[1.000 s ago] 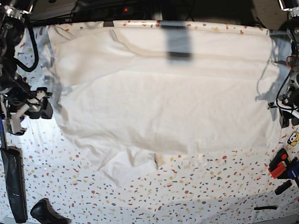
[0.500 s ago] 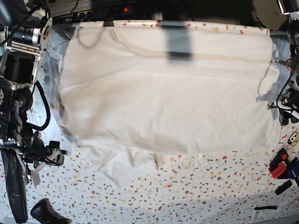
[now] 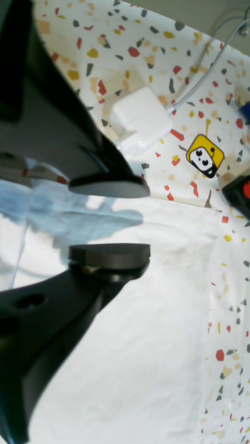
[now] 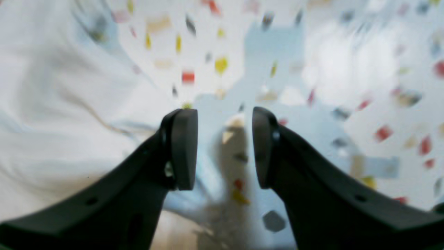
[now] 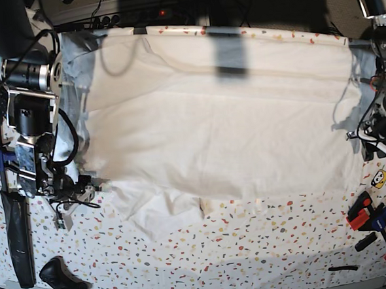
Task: Fold the T-shirt properly
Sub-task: 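Grasp the shirt's side edge with the right gripper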
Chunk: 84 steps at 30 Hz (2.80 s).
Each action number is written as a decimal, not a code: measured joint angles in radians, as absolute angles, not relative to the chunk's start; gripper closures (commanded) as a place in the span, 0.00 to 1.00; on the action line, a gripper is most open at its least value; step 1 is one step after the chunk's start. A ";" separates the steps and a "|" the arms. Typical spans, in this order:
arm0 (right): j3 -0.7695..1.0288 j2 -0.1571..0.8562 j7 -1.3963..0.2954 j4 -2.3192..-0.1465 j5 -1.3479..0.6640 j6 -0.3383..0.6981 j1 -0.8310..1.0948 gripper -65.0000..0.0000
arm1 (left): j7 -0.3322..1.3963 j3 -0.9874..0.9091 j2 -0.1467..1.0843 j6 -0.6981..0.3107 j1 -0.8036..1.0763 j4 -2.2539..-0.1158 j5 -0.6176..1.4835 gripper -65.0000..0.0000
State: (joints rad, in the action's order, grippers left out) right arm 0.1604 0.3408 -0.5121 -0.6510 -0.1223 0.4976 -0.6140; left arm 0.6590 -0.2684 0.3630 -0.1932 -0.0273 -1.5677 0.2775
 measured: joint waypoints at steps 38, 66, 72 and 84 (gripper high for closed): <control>0.156 0.307 -0.986 -0.612 -0.374 0.689 -0.730 1.00 | 0.656 -0.268 0.363 -0.193 -0.027 -1.568 0.278 0.67; 0.155 0.452 -0.860 -0.611 -0.535 0.690 -0.726 0.60 | 0.610 -0.268 0.363 -0.194 -0.027 -1.568 0.277 0.67; 0.156 0.403 -0.781 -0.611 -0.429 0.690 -0.725 0.60 | 0.610 -0.268 0.363 -0.194 -0.027 -1.568 0.278 0.67; 0.156 0.318 -0.687 -0.602 -0.261 0.621 -0.714 0.61 | 0.628 -0.268 0.363 -0.193 -0.028 -1.568 0.278 0.67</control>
